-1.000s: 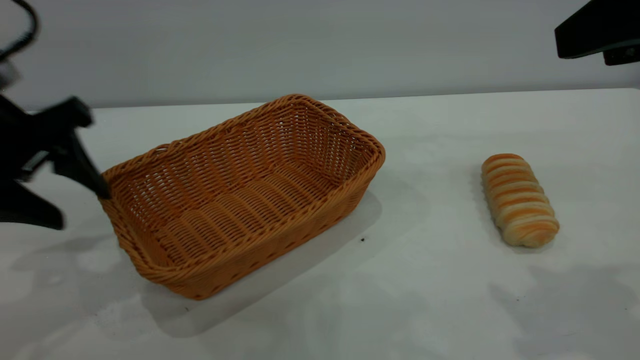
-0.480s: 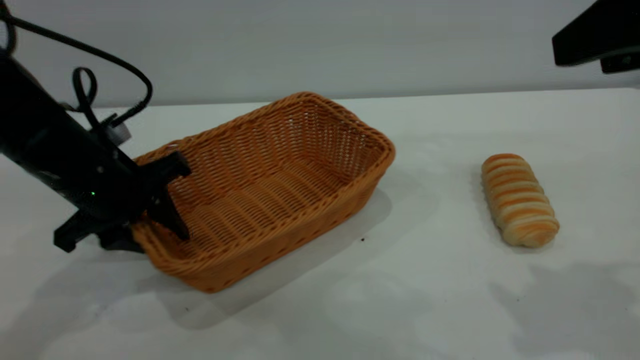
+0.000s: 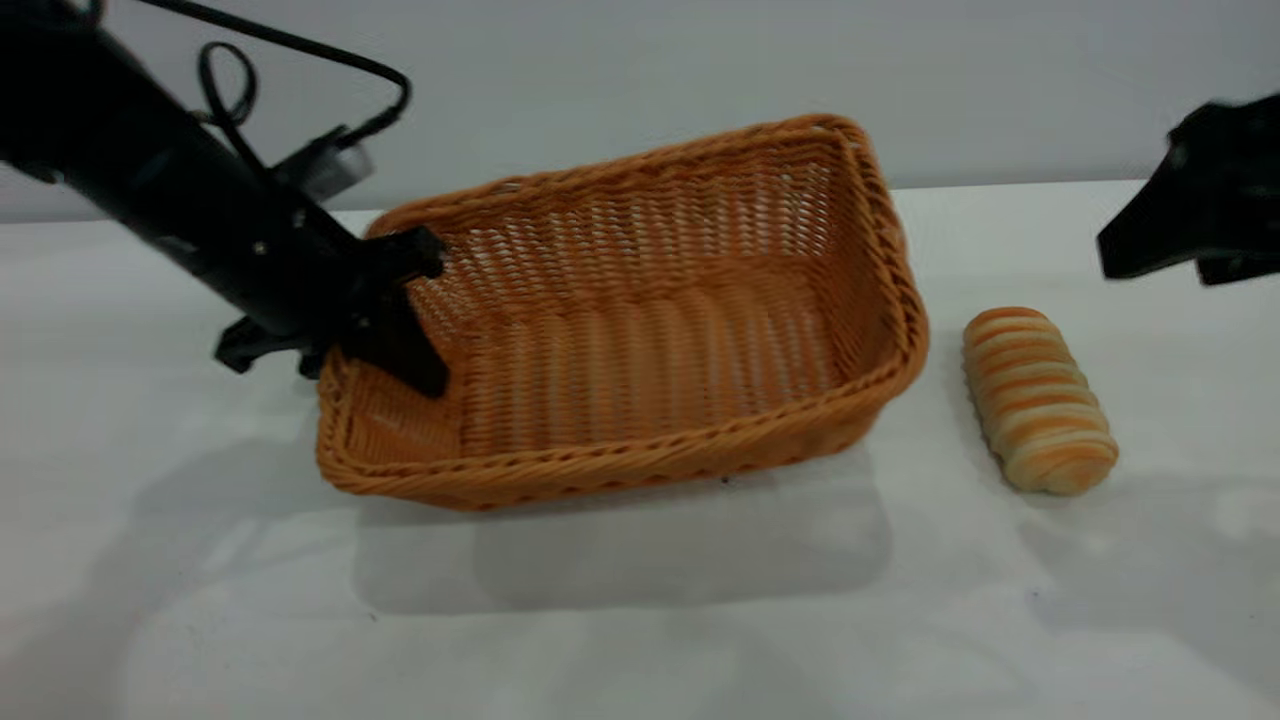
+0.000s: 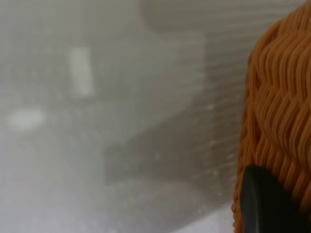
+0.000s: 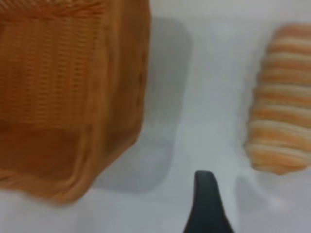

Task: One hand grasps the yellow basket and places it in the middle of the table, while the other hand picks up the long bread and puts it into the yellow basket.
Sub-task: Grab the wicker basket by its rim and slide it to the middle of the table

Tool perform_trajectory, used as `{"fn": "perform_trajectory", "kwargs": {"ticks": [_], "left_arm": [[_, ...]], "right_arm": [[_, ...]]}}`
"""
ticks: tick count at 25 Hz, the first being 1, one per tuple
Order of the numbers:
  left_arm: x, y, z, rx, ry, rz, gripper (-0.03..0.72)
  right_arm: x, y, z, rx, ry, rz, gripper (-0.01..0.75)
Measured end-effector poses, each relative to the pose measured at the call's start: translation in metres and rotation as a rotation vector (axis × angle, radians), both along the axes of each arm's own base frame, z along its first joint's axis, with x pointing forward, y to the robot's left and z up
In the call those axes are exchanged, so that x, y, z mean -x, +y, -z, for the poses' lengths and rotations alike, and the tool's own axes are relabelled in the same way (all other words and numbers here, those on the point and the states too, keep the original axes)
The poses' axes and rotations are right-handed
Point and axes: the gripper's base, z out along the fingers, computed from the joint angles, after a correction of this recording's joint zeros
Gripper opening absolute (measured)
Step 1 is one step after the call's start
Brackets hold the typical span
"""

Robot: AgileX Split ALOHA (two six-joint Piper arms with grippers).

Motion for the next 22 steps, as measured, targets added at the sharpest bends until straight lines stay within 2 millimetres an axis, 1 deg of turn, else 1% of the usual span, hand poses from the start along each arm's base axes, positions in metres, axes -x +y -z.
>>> {"fn": "perform_trajectory", "kwargs": {"ticks": [3,5,8,11,13,14,16,21,22], "left_arm": [[-0.009,-0.002,0.014,-0.040,0.079,0.073,0.105],[-0.014,-0.002,0.021,-0.079,0.149,0.076,0.105],[-0.023,-0.005,0.021,-0.134,0.191,0.082,0.105],[-0.026,-0.009,0.020,-0.144,0.210,0.078,0.105],[-0.026,-0.009,0.020,-0.149,0.208,0.090,0.125],[-0.025,-0.011,0.021,-0.151,0.205,0.101,0.156],[-0.025,-0.013,0.023,-0.152,0.205,0.120,0.259],[-0.020,-0.013,0.016,-0.159,0.239,0.180,0.587],[-0.019,-0.012,0.011,-0.171,0.243,0.196,0.631]], "right_arm": [[-0.020,0.000,0.011,0.017,0.021,-0.006,0.590],[-0.033,0.000,0.020,0.029,0.034,-0.004,0.590],[-0.052,0.000,0.034,0.039,0.054,-0.003,0.590],[-0.067,0.001,0.053,0.044,0.086,-0.006,0.590],[-0.075,0.000,0.066,0.052,0.107,-0.005,0.590],[-0.079,0.000,0.072,0.055,0.117,-0.004,0.590],[-0.086,0.000,0.085,0.063,0.136,-0.004,0.590],[-0.102,-0.004,0.109,0.116,0.138,0.015,0.590],[-0.104,-0.005,0.113,0.126,0.139,0.020,0.590]]}}
